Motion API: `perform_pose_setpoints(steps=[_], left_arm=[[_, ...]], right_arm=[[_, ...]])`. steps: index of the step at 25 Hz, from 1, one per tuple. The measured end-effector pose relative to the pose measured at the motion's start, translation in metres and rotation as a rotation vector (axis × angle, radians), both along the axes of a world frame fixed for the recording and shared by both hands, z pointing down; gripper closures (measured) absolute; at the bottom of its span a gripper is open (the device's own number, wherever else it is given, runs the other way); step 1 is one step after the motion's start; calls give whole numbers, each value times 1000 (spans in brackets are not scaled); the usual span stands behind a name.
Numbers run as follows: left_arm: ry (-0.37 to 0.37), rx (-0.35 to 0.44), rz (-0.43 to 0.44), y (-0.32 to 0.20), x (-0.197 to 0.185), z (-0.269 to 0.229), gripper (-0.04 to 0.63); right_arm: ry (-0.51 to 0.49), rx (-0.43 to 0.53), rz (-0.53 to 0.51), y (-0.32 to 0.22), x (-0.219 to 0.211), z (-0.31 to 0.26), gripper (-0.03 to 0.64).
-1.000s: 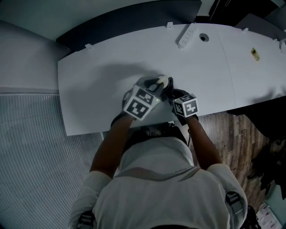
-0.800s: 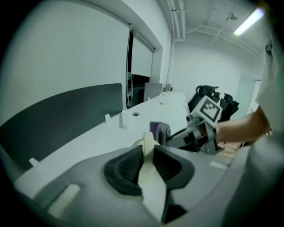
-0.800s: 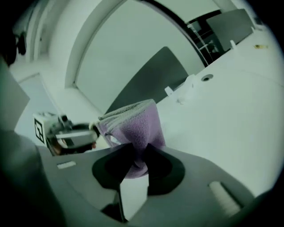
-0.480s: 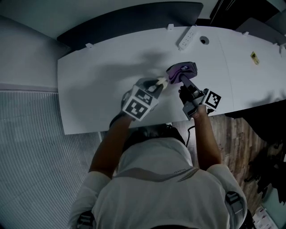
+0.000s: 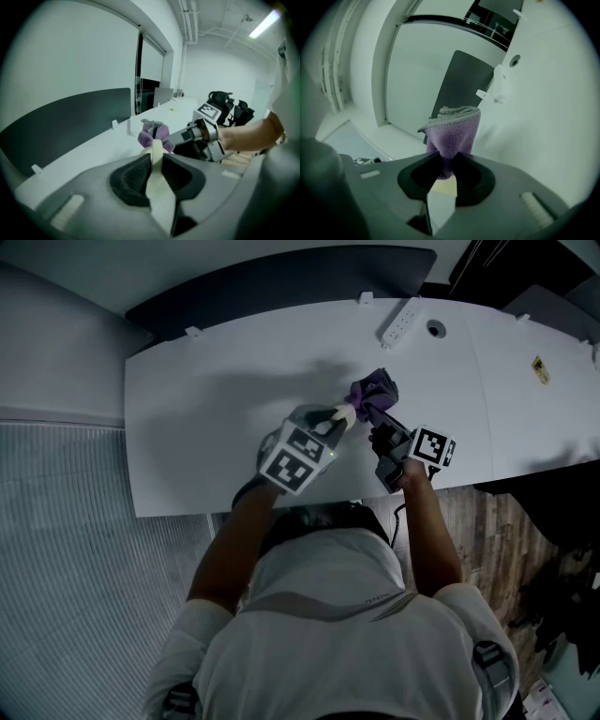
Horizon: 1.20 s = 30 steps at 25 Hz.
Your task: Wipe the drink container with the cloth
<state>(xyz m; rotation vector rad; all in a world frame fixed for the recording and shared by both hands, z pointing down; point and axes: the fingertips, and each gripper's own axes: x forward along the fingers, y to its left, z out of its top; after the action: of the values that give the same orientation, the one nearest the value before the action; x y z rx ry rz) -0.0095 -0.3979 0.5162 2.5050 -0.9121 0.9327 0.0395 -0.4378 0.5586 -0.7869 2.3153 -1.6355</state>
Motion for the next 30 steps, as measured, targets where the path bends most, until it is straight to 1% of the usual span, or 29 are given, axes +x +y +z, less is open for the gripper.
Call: perform_pose_setpoints(steps=[3, 8, 12, 15, 16, 19, 21, 23, 25, 26, 28, 30], left_arm=[[2, -1, -4, -1, 0, 1, 520], [4, 1, -9, 0, 0, 1, 520], [9, 2, -17, -1, -1, 0, 520], [10, 4, -22, -2, -2, 1, 520], [11, 5, -23, -2, -2, 1, 520], [17, 4, -26, -2, -2, 2, 520], [20, 1, -27, -2, -4, 2, 518], [25, 0, -29, -2, -4, 1, 518], [31, 1, -32, -2, -4, 0, 517], [33, 2, -32, -2, -4, 0, 517], [32, 3, -32, -3, -6, 1, 517], [33, 4, -36, -3, -7, 2, 517]], right_arm=[[160, -3, -40, 1, -2, 21, 532], [377, 3, -120, 4, -5, 52, 535], [514, 9, -188, 6, -8, 78, 535], [604, 49, -237, 8, -10, 98, 535], [617, 61, -248, 8, -10, 104, 535], [608, 71, -284, 6, -10, 109, 535], [594, 79, -309, -1, -8, 101, 535], [538, 107, -309, -15, -7, 80, 534], [406, 142, -323, -31, -13, 48, 534], [322, 156, -354, -38, -19, 30, 534], [160, 181, -471, -46, -35, -2, 534], [33, 202, -592, -51, -53, -29, 534]])
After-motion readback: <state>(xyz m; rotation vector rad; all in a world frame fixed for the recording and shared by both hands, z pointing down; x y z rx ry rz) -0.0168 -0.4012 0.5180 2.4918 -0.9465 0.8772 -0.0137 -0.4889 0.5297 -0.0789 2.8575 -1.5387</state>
